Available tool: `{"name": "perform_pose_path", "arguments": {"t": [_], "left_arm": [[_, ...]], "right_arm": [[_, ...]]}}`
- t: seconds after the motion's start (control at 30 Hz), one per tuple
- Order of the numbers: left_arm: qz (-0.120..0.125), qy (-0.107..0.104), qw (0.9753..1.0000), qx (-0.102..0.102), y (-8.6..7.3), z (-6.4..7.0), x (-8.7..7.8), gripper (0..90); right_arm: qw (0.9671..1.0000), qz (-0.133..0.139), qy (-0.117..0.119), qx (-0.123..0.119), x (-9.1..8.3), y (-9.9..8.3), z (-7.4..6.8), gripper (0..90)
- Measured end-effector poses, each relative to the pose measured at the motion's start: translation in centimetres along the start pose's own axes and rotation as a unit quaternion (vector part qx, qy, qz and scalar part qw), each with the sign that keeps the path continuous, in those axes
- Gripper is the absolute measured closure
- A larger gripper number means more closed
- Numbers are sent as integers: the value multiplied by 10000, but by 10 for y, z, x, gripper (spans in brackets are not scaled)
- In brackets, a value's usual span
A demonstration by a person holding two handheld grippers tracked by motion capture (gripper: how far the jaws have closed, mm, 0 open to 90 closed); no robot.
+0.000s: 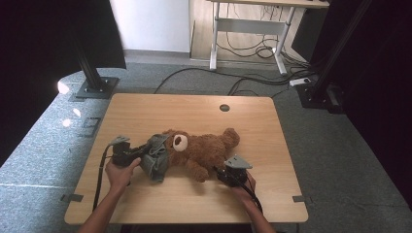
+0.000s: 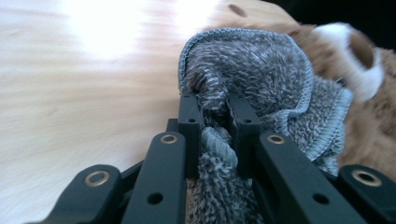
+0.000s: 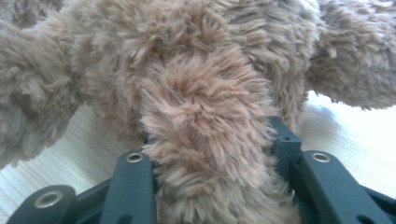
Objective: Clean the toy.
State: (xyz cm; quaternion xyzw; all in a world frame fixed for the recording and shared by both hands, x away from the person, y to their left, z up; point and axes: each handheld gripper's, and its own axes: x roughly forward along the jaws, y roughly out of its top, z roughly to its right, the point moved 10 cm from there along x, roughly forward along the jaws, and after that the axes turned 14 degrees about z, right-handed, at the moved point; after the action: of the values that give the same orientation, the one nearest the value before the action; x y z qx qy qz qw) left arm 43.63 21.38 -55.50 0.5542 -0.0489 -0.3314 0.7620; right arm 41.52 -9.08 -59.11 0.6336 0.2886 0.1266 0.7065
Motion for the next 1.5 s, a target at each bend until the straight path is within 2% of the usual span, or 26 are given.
{"name": "perform_pose_path", "arguments": {"t": [0.03, 0.07, 0.13, 0.23, 0.27, 0.3, 0.37, 0.53, 0.57, 0.67, 0.83, 0.87, 1.0, 1.03, 1.1, 1.13, 1.17, 1.27, 1.4, 1.5], "left_arm": [[-4, -31, 10000, -87, -1, -5, -12, 776], [-4, -31, 10000, -87, -1, -5, -12, 775], [-10, -89, 9999, -95, -1, -6, -29, 775], [-105, -47, 9999, -47, -3, -9, -37, 769], [-250, 7, 9997, -30, -7, -14, -42, 764], [-250, 7, 9997, -30, -7, -14, -42, 762], [-445, 142, 9989, -2, -14, -23, -46, 752], [-598, 252, 9979, -7, -22, -33, -50, 739], [-613, 361, 9975, 8, -24, -40, -53, 737], [-710, 491, 9962, 66, -29, -49, -60, 732], [-798, 575, 9951, 38, -35, -57, -65, 711], [-828, 649, 9944, 26, -37, -62, -66, 702], [-888, 646, 9939, 30, -38, -66, -64, 674], [-888, 646, 9939, 30, -38, -66, -64, 658], [-956, 730, 9925, 205, -36, -69, -64, 556], [-956, 730, 9925, 205, -36, -69, -64, 485], [-902, 810, 9920, 360, -30, -72, -67, 379], [-804, 823, 9925, 414, -23, -72, -70, 261], [-475, 805, 9945, 481, -5, -71, -77, 202], [-440, 588, 9962, 463, -1, -63, -76, 194]], "right_arm": [[10000, 1, -12, 39, -1, 0, 1, 547], [10000, 0, -13, 47, -1, 0, 2, 545], [10000, -4, -18, 63, -2, 0, 3, 538], [10000, 2, -15, 81, -2, 0, 3, 533], [10000, 0, -21, 82, -2, -1, 4, 528], [10000, 0, -25, 81, -2, -1, 4, 527], [10000, 0, -28, 81, -2, -1, 4, 525], [10000, -1, -25, 93, -2, -1, 4, 522], [9999, 2, -21, 102, -2, -1, 4, 521], [9999, 2, -21, 100, -2, -1, 4, 520], [10000, 7, -27, 95, -2, -1, 4, 514], [9999, 7, -32, 97, -2, -1, 4, 513], [9999, 22, -42, 102, -1, -1, 4, 512], [9999, 22, -42, 102, -1, -1, 4, 512], [9999, 5, -63, 85, 0, 0, 4, 511], [9999, 5, -63, 85, 0, 0, 4, 511], [9999, 13, -92, 78, 1, 0, 3, 510], [9999, 12, -96, 85, 1, 0, 3, 508], [9999, 21, -112, 106, 1, 0, 4, 487], [9999, 34, -87, 122, 1, 1, 4, 465]]}}
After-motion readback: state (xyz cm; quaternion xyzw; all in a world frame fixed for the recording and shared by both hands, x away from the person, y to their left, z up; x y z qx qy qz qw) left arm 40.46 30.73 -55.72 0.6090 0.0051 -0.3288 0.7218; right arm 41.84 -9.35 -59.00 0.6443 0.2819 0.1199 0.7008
